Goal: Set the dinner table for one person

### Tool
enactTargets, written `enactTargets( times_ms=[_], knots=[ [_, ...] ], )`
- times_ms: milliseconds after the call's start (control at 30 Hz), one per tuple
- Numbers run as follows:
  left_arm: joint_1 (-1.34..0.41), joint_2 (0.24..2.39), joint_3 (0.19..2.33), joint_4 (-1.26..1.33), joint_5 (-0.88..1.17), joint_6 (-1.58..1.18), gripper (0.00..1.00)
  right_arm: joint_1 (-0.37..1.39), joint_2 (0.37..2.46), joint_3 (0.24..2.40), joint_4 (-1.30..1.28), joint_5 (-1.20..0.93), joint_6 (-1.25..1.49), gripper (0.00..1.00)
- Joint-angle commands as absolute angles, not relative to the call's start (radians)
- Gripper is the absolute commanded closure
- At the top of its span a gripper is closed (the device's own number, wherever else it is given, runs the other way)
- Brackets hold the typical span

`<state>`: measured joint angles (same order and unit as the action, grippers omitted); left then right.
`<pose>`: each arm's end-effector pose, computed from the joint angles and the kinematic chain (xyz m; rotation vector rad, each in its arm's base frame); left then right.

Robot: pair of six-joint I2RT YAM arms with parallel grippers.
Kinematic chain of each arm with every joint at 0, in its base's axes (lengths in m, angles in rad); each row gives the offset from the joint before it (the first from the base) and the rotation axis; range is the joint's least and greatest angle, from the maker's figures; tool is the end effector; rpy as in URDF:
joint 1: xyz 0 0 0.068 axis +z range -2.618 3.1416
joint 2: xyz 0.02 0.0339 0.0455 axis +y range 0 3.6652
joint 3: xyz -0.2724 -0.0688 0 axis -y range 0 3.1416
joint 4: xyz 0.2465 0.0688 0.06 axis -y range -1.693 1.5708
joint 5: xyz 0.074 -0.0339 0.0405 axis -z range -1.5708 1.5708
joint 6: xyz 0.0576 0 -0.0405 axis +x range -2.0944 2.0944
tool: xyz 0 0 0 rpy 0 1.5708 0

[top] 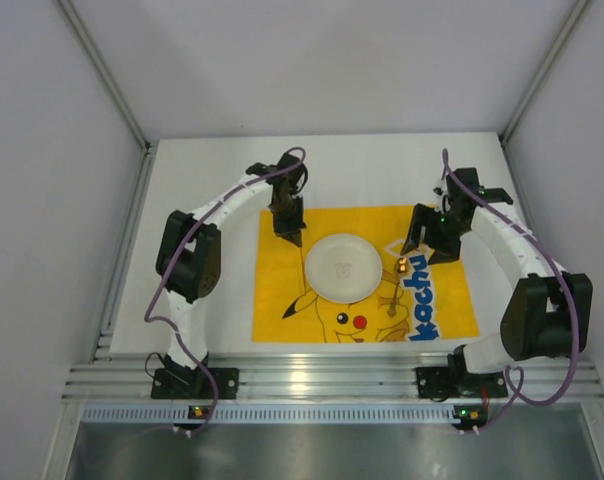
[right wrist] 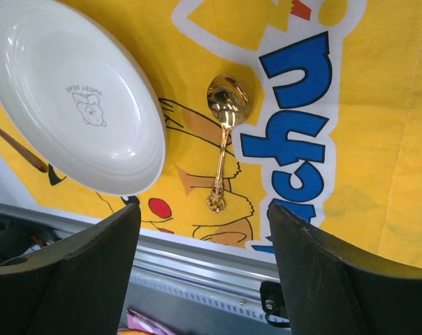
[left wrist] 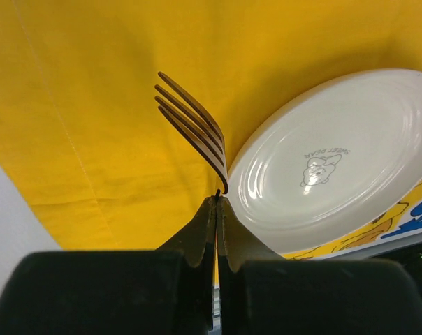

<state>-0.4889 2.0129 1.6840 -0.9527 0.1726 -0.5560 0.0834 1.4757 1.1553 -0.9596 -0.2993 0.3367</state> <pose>0.3719 -0.2090 0.2116 -0.0617 2.9451 -0.4349 0.2816 0.0406 0.2404 0.3003 2.8615 0.5120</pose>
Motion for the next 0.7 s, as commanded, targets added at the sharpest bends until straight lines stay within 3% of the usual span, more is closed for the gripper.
enactTargets(
  times_ms=[0, 433, 667],
  knots=[
    [-0.501, 2.051, 1.707, -0.989, 0.158, -0.563, 1.00, 0.087, 1.414, 1.144, -0.977, -0.275, 0.350, 0.25],
    [-0.551, 2.092, 1.691, -1.140, -0.162, -0.535, 1.00, 0.087, 1.319, 1.095, -0.999, -0.258, 0.367, 0.25],
    [-0.551, 2.077, 1.651, -1.123, -0.204, -0.535, 1.00, 0.087, 1.278, 1.065, -1.005, -0.253, 0.377, 0.24]
  ],
)
